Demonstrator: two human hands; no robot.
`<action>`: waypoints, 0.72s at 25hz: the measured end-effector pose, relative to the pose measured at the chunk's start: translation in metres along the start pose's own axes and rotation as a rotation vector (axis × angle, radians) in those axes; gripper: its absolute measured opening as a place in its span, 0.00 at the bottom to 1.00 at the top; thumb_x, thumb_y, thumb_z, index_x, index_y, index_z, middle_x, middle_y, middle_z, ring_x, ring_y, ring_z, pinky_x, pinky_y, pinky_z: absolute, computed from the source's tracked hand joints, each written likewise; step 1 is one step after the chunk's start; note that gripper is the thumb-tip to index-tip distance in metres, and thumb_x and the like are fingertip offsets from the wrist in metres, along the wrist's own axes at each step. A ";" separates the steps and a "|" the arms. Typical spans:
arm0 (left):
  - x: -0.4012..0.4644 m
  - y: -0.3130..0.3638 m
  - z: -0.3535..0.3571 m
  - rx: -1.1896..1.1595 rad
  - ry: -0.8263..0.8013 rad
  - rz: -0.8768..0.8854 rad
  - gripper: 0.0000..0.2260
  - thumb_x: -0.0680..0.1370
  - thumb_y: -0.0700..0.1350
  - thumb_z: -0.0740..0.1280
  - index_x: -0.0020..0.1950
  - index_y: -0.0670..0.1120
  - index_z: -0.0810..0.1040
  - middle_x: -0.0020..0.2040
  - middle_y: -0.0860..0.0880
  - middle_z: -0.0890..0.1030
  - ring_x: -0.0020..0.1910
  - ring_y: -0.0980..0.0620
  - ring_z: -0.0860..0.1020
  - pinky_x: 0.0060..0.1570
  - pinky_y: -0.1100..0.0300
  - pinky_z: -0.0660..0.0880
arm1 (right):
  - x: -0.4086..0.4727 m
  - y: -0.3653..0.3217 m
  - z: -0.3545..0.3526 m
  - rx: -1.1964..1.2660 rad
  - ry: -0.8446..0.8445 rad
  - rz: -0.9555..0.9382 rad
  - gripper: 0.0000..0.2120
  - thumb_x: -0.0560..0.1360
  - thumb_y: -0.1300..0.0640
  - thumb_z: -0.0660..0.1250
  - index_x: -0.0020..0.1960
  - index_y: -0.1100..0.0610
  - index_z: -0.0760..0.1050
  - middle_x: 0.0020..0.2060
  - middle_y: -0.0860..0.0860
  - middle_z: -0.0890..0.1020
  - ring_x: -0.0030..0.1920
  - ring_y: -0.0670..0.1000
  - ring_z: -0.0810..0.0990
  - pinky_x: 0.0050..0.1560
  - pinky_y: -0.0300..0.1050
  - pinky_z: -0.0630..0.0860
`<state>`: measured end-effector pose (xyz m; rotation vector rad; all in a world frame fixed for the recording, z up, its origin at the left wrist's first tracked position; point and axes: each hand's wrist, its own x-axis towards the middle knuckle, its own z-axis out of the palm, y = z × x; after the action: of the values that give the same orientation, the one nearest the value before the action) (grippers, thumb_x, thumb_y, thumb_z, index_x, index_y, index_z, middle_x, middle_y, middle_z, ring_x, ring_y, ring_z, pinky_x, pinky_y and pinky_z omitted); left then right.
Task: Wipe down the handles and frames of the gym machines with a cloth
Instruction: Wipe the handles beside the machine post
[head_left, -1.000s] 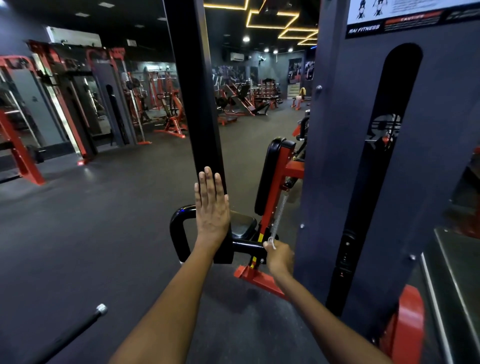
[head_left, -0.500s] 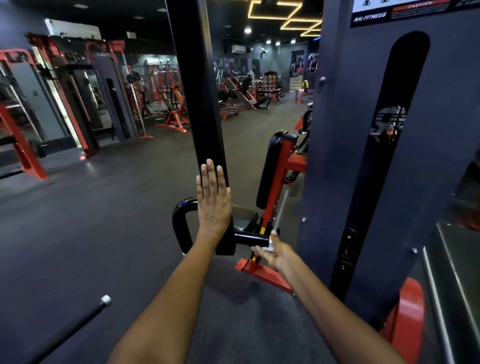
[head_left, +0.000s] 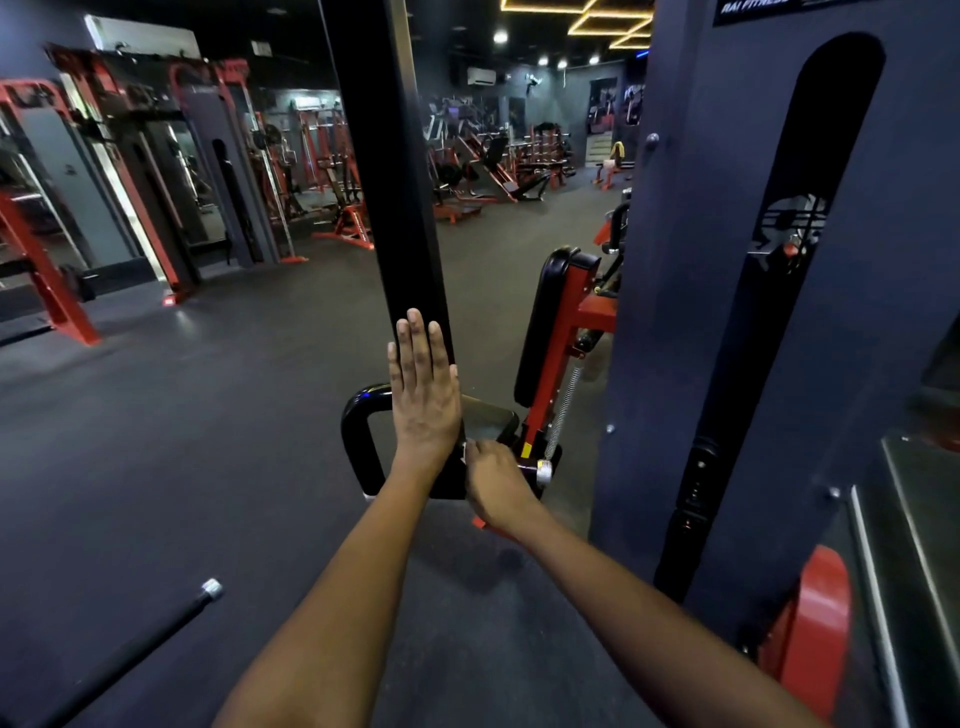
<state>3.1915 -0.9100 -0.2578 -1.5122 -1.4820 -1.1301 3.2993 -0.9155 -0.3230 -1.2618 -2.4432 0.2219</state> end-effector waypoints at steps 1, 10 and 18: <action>0.000 0.000 0.000 -0.002 0.000 0.007 0.34 0.80 0.43 0.54 0.76 0.43 0.32 0.76 0.46 0.30 0.76 0.48 0.35 0.75 0.52 0.39 | 0.002 0.003 0.006 -0.001 -0.029 -0.049 0.15 0.73 0.65 0.54 0.55 0.65 0.74 0.49 0.62 0.78 0.50 0.63 0.77 0.51 0.54 0.72; -0.004 0.001 0.003 -0.007 0.001 -0.011 0.33 0.80 0.42 0.53 0.76 0.44 0.33 0.76 0.46 0.31 0.77 0.48 0.35 0.76 0.52 0.39 | -0.017 0.045 -0.012 -0.134 0.060 -0.106 0.18 0.80 0.50 0.49 0.54 0.59 0.73 0.46 0.58 0.78 0.47 0.60 0.77 0.47 0.54 0.71; -0.003 -0.001 0.002 0.022 -0.004 0.015 0.34 0.80 0.42 0.54 0.76 0.44 0.33 0.77 0.46 0.31 0.77 0.48 0.36 0.76 0.52 0.39 | 0.017 0.046 -0.028 0.057 -0.249 0.166 0.27 0.82 0.46 0.44 0.54 0.63 0.76 0.55 0.66 0.78 0.57 0.65 0.75 0.55 0.54 0.71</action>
<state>3.1910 -0.9089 -0.2615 -1.5093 -1.4793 -1.0996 3.3362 -0.8756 -0.3068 -1.4911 -2.5142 0.5191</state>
